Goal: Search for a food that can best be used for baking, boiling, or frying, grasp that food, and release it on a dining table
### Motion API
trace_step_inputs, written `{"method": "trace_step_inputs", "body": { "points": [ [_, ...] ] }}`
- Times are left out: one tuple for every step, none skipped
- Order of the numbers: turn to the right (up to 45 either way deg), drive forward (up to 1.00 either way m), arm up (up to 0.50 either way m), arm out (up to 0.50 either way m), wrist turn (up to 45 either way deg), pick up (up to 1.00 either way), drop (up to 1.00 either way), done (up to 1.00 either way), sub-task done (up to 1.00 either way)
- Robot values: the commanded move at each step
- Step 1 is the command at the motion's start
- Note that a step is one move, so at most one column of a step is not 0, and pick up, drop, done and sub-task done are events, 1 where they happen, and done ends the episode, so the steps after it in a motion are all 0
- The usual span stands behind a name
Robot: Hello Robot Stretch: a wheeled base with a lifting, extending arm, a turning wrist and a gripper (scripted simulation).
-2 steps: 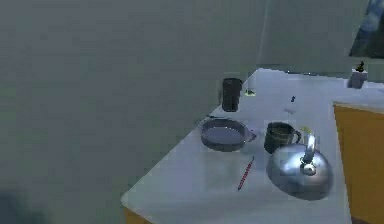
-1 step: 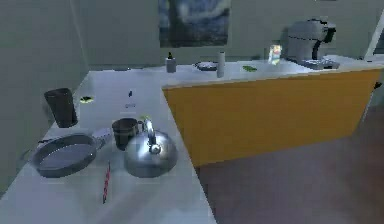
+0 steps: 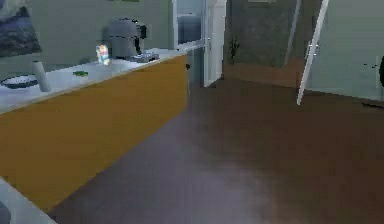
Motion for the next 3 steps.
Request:
{"method": "trace_step_inputs", "body": {
  "points": [
    [45.0, 0.00, 0.00, 0.00, 0.0, 0.00, 0.00, 0.00, 0.00],
    [0.0, 0.45, 0.00, 0.00, 0.0, 0.00, 0.00, 0.00, 0.00],
    [45.0, 0.00, 0.00, 0.00, 0.0, 0.00, 0.00, 0.00, 0.00]
  ]
}}
